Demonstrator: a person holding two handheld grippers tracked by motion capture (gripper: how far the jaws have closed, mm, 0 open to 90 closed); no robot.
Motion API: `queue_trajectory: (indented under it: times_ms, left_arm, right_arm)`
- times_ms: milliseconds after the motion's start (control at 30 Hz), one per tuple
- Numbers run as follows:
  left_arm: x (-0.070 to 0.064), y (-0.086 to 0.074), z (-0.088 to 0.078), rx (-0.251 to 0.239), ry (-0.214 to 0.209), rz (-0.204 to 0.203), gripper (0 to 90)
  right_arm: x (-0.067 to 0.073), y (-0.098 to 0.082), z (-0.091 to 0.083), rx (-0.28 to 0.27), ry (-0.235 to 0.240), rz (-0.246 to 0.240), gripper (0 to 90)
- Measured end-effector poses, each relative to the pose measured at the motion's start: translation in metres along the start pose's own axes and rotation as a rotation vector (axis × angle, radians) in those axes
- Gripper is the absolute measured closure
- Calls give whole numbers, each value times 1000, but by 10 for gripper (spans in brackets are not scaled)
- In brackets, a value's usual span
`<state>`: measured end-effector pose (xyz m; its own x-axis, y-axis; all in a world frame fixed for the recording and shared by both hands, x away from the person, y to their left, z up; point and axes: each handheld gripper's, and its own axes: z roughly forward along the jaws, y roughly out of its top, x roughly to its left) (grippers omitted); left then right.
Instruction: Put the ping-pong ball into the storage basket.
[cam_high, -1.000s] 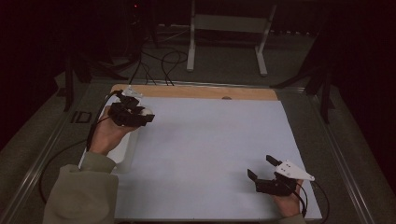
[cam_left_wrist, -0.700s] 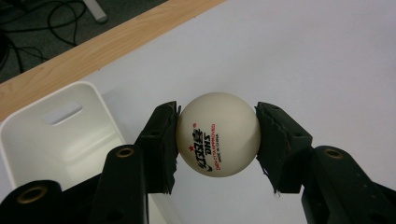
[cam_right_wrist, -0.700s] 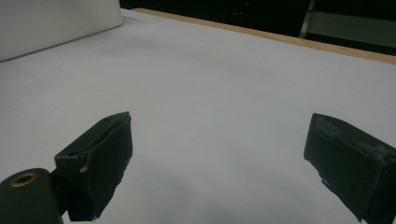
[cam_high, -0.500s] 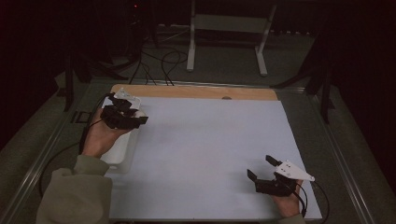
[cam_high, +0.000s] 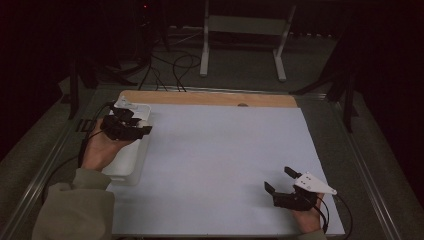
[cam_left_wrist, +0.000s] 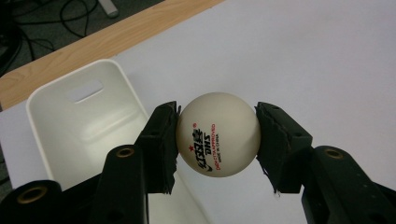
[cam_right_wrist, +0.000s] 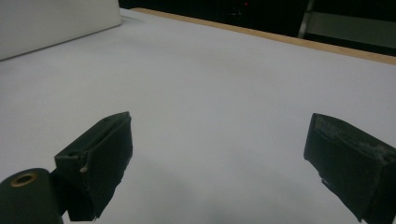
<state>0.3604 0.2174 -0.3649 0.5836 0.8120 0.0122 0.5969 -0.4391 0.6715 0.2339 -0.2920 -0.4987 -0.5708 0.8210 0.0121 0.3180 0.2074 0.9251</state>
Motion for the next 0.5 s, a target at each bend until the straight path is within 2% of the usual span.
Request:
queue_trajectory:
  times_ms: [500]
  left_arm:
    - [10,-13,-4,0,26,-20,513]
  right_arm:
    - [0,0,0,4,-4,3,72]
